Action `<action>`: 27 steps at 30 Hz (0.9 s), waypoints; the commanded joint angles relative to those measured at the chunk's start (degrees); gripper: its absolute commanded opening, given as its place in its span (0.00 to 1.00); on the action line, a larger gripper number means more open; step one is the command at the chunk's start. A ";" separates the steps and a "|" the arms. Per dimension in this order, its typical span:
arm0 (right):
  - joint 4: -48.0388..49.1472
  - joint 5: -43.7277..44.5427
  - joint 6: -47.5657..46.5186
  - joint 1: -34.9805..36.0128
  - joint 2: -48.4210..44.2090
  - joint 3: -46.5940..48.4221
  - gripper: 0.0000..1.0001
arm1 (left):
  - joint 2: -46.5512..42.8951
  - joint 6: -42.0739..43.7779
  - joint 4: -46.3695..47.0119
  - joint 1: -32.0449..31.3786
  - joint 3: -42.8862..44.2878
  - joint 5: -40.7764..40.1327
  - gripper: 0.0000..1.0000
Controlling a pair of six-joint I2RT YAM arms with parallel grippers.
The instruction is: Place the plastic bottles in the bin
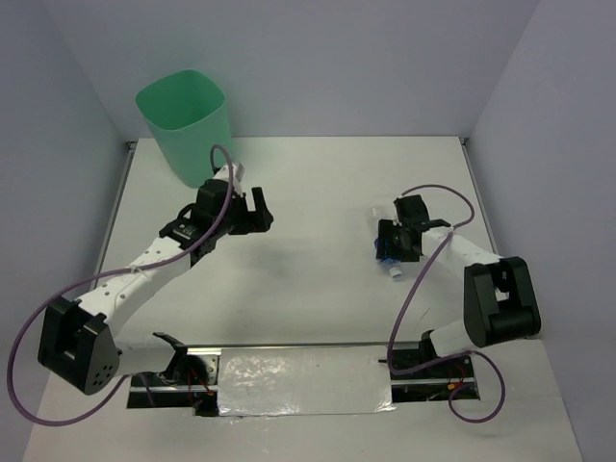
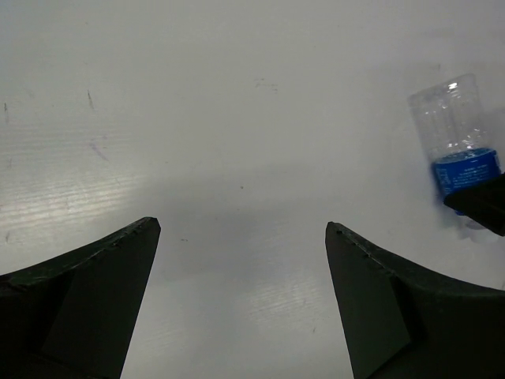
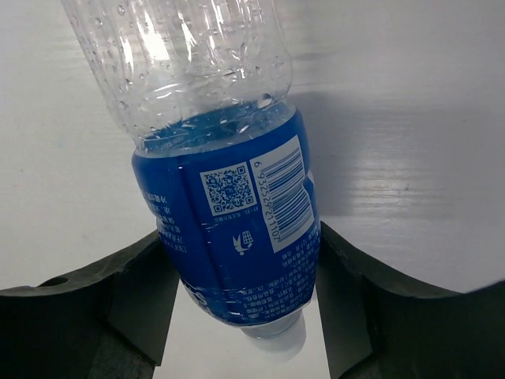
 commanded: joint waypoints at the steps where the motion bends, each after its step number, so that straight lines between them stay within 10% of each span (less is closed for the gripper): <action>1: 2.85 -0.40 -0.24 1.77 -3.67 0.60 0.65 | -3.01 -3.38 6.09 -0.54 -1.76 1.95 0.99; 8: 8.12 -8.48 -2.44 8.45 -13.17 -1.08 0.50 | -2.31 -9.61 18.74 -4.84 -4.84 9.96 0.99; 27: 22.53 -27.21 1.95 24.89 -18.70 0.16 0.46 | 2.53 -13.75 17.18 -20.93 2.01 -10.08 0.99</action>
